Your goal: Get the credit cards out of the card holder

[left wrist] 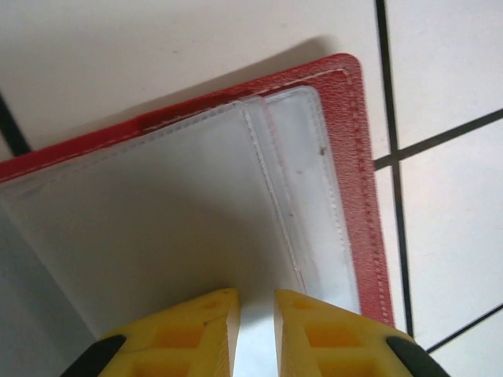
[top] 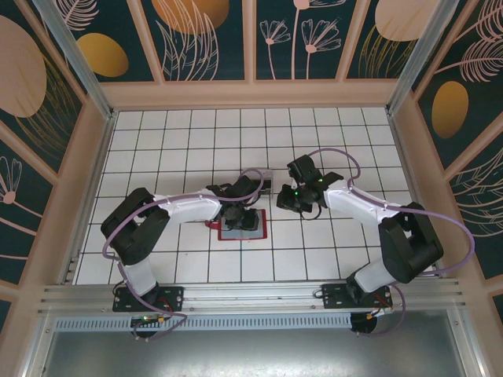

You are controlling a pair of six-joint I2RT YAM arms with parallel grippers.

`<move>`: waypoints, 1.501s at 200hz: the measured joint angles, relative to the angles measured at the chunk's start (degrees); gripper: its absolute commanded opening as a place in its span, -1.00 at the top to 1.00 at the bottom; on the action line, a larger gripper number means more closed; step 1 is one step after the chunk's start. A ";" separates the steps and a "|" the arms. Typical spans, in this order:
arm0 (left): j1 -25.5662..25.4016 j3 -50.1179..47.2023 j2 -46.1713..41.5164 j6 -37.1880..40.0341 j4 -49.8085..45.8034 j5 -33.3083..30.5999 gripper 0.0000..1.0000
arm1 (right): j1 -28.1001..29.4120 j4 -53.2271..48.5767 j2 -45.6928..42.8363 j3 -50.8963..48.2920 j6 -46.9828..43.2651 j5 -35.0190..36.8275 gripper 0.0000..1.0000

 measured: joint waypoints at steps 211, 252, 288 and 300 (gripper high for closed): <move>14.12 -11.74 -18.12 8.39 5.44 -26.14 -0.94 | -19.10 6.05 -3.58 -7.02 -16.70 22.75 -0.98; 21.44 -12.59 -18.34 14.82 12.35 -36.06 -0.97 | -27.91 16.39 -0.94 -10.10 -18.25 28.04 -0.98; 28.57 -17.92 -19.58 21.05 23.78 -44.72 -0.94 | -30.23 31.91 -0.76 -17.00 -20.90 32.65 -0.98; 31.23 -21.03 -21.27 23.47 28.65 -45.16 -0.96 | -30.91 38.32 -0.79 -20.00 -22.43 32.85 -0.98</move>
